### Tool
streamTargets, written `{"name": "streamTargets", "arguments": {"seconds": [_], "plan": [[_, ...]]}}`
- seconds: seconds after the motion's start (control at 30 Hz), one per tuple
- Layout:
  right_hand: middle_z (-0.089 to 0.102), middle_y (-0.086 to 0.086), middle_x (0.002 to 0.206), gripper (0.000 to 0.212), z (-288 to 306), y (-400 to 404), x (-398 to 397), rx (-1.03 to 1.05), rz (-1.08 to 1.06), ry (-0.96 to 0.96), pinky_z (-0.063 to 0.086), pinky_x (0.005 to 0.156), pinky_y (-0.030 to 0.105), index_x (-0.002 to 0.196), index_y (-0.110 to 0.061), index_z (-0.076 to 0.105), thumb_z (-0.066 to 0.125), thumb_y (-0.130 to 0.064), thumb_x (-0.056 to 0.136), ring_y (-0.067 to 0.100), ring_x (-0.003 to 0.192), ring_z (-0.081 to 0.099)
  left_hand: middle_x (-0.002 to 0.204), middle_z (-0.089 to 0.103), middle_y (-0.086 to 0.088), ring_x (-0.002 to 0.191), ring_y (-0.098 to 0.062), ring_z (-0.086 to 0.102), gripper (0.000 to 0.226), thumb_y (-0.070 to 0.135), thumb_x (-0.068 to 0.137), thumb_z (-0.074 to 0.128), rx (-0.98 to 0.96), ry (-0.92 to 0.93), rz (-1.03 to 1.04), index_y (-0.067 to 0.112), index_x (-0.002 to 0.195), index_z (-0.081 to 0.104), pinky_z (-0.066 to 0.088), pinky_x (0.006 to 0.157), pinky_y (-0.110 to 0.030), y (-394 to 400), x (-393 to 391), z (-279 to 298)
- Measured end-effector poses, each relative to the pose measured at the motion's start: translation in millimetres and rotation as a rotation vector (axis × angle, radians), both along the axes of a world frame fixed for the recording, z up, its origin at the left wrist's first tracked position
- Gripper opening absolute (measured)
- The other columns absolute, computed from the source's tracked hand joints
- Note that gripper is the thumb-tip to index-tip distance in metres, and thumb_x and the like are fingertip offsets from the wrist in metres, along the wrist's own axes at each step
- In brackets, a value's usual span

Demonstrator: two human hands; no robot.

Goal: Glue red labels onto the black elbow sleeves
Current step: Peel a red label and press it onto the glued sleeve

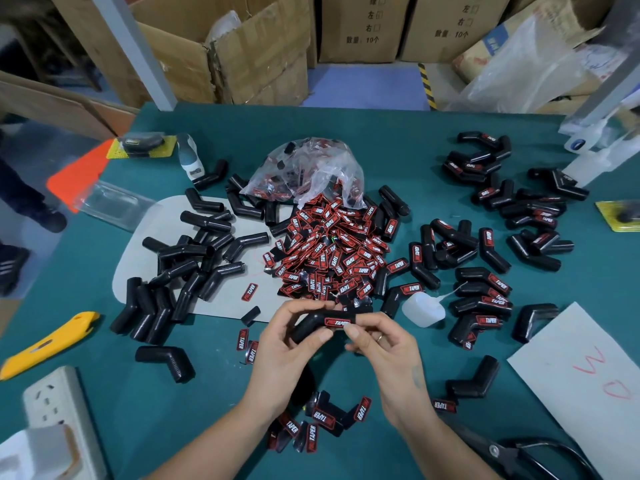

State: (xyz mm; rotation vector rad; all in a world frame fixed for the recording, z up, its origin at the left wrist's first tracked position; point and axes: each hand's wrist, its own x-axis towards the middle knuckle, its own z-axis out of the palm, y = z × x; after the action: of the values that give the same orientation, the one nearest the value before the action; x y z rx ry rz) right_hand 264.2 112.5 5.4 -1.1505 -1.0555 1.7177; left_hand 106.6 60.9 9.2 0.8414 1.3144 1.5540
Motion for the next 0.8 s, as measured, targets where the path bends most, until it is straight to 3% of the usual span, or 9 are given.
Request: {"name": "streamTargets", "arguments": {"seconds": [0.2,0.43,0.57,0.8], "plan": [[0.067,0.022,0.094,0.019,-1.2,-0.8,0.1,0.032,0.008,-0.015,0.057,0.075,0.025,0.091,-0.007,0.08,0.082,-0.018,0.077,0.019,0.077,0.067,0.117,0.077,-0.009,0.113,-0.028,0.073,0.029,0.03,0.084,0.083,-0.073,-0.014,0.01,0.027,0.111,0.074,0.058,0.098,-0.035,-1.1,1.1,-0.5],[0.065,0.003,0.088,0.017,-3.6,0.1,-0.6,0.092,0.055,-0.01,0.056,0.079,0.029,0.093,-0.009,0.082,0.083,-0.013,0.076,0.013,0.082,0.063,0.115,0.076,-0.015,0.11,-0.031,0.074,0.028,0.026,0.084,0.082,-0.094,-0.136,0.017,0.019,0.11,0.075,0.061,0.091,-0.034,-0.7,1.1,-0.2],[0.063,0.002,0.089,0.021,-4.6,-0.6,-1.0,0.114,0.06,-0.053,0.054,0.083,0.037,0.093,-0.006,0.079,0.086,-0.018,0.076,0.013,0.083,0.061,0.113,0.077,-0.013,0.108,-0.029,0.074,0.029,0.028,0.083,0.083,-0.102,-0.125,0.014,0.02,0.11,0.075,0.061,0.089,-0.032,-0.7,2.6,0.9],[0.063,-0.001,0.085,0.007,-4.1,0.2,0.9,0.134,0.07,-0.07,0.055,0.08,0.039,0.083,-0.022,0.08,0.086,-0.024,0.081,0.013,0.08,0.063,0.113,0.077,-0.012,0.108,-0.027,0.074,0.031,0.031,0.082,0.084,-0.121,-0.108,0.018,0.021,0.109,0.075,0.061,0.091,-0.033,-1.8,5.3,0.2]]}}
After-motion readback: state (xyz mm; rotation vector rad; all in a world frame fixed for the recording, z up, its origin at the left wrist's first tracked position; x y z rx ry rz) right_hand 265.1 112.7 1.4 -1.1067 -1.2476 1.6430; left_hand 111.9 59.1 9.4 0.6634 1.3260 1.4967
